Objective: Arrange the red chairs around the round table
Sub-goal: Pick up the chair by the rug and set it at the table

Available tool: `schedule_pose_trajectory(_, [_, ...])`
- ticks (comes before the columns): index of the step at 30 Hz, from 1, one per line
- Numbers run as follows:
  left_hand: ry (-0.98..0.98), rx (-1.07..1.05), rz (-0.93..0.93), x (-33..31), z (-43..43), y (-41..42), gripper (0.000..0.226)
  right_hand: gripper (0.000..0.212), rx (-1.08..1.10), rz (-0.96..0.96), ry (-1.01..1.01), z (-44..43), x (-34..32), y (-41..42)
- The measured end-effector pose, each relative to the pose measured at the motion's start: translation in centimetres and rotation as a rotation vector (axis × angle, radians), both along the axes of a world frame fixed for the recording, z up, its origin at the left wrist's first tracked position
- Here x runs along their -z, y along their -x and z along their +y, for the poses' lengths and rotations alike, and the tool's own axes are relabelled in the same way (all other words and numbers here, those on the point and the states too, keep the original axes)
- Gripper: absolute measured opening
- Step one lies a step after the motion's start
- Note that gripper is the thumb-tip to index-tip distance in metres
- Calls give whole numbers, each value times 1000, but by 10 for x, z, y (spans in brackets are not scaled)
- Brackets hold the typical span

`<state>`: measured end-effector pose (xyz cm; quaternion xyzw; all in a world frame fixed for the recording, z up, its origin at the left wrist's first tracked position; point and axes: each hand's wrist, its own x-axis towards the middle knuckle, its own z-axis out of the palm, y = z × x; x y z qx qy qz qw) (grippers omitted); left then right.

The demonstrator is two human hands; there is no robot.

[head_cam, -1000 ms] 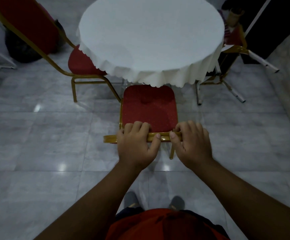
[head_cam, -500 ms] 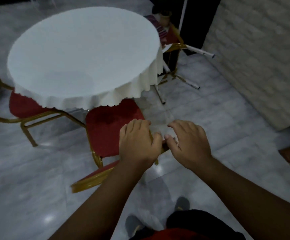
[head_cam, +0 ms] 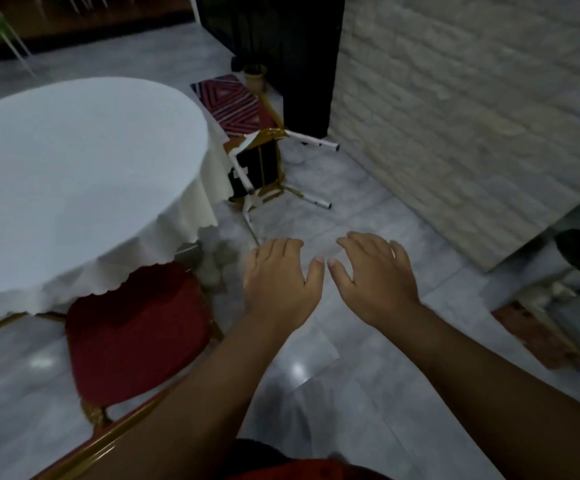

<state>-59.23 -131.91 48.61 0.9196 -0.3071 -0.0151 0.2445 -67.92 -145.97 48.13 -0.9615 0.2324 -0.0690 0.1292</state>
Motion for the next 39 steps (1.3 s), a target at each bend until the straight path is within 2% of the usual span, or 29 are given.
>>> schedule_pose_trajectory(9, [-69,18,-26,-2,-146,-82,62,62,35,33,23,-153,-11,-80])
schedule_pose_trajectory(16, [-62,75,37,-7,-270,-171,53,66,79,84,15,-269,-15,-156])
schedule_pose_trajectory(21, [-77,81,58,-3,-361,-223,52,59,96,98,1,-362,-10,-207])
schedule_pose_trajectory(27, [-103,-17,63,7,-474,-284,53,59,-4,154,17,-482,-1,-274])
schedule_pose_trajectory(30, [-93,-83,60,7,-529,-309,62,68,-94,186,40,-542,-3,-310])
schedule_pose_trajectory(35, [-107,-155,106,17,-602,-372,67,68,-198,246,90,-629,6,-400])
schedule_pose_trajectory(39, [-139,-225,123,33,-646,-444,61,69,-242,260,86,-675,15,-479])
